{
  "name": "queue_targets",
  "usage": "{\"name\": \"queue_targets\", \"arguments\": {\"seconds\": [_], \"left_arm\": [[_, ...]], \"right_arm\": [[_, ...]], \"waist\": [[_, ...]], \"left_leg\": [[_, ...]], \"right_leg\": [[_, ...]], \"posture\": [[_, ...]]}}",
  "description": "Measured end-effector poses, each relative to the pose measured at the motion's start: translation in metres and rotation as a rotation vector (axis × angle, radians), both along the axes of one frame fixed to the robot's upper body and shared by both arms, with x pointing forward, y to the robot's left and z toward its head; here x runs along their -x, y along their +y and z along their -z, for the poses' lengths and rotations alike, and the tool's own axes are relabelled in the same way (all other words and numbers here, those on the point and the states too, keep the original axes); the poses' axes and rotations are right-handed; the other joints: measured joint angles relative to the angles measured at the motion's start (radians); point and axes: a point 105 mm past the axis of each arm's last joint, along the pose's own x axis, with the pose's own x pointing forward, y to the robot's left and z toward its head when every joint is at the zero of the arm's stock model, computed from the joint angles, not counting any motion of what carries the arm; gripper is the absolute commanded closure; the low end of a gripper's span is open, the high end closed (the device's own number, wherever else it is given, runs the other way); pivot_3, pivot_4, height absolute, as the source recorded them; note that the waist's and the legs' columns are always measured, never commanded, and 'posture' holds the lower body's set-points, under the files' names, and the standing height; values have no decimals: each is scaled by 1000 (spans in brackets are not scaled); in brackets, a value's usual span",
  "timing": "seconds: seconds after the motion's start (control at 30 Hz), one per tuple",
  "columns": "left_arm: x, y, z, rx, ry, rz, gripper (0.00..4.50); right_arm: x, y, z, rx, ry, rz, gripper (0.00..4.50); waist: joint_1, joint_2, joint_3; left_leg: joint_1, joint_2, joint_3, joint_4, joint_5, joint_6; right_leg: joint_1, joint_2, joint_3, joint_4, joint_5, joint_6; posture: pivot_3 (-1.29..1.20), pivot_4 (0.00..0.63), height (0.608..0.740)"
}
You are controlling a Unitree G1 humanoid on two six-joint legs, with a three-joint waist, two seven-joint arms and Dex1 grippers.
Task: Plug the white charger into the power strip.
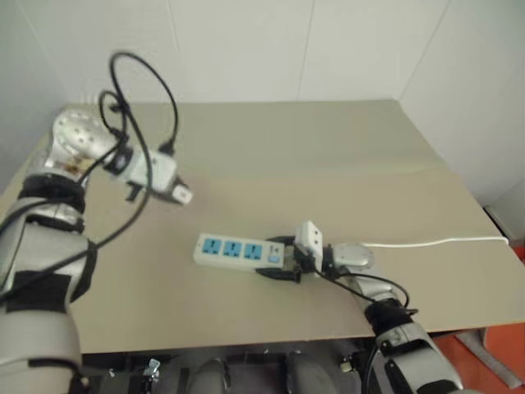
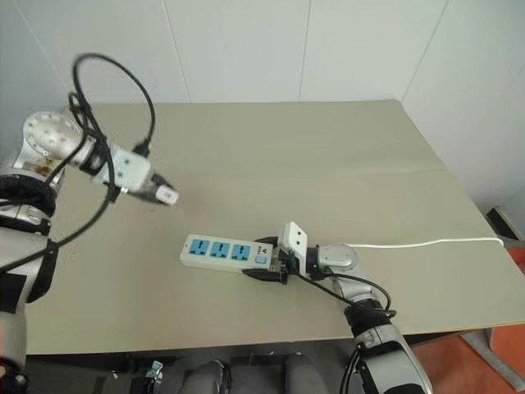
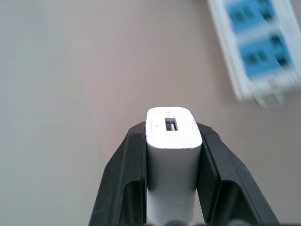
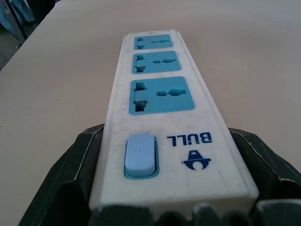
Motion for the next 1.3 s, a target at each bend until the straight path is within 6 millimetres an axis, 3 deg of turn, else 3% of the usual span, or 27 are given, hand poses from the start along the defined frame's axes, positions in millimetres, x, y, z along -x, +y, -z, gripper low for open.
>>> {"name": "queue_targets", "arguments": {"seconds": [0.1,0.17,0.37,0.57,0.73,0.97,1.13,1.3], "left_arm": [[8,-20,-44,400,53,36,3487],[16,-21,-51,563,127,44,3487],[38,-27,-21,795,419,15,3487],[64,-46,4,814,527,35,3487],[76,-64,37,790,630,43,3487],[79,-71,35,801,631,51,3487],[82,-74,37,817,622,60,3487],[88,-83,62,770,697,59,3487]], "right_arm": [[2,3,0,6,-5,-29,1054],[4,3,1,11,-3,-48,1054],[5,1,2,21,4,-66,1054],[3,-1,4,23,4,-63,1054],[1,-1,5,33,18,-78,1054],[5,-1,7,57,40,-145,1054],[4,-1,9,64,52,-154,1054],[3,-1,9,64,49,-157,1054]], "waist": [[-10,0,0],[-18,2,-1],[-19,2,-1],[-11,2,-1],[-4,1,-1],[-4,1,-1],[-4,2,-1],[-5,2,-1]], "left_leg": [[1,0,0,2,0,1],[2,0,0,2,0,1],[2,-1,-2,6,-1,1],[4,-1,0,6,-1,0],[5,-1,1,6,-1,0],[6,-1,1,6,-1,0],[15,-1,1,4,-1,0],[18,-1,1,4,-1,0]], "right_leg": [[0,0,0,2,0,1],[0,-1,1,4,-1,1],[0,-2,1,7,-1,1],[2,-3,2,9,-1,1],[3,-3,2,9,0,1],[3,-2,2,9,0,1],[14,-2,2,4,-1,2],[16,-2,2,3,0,2]], "posture": [[0,150,740],[0,150,740],[0,150,740],[0,150,740],[0,150,740],[0,150,740],[0,150,740],[0,150,740]]}}
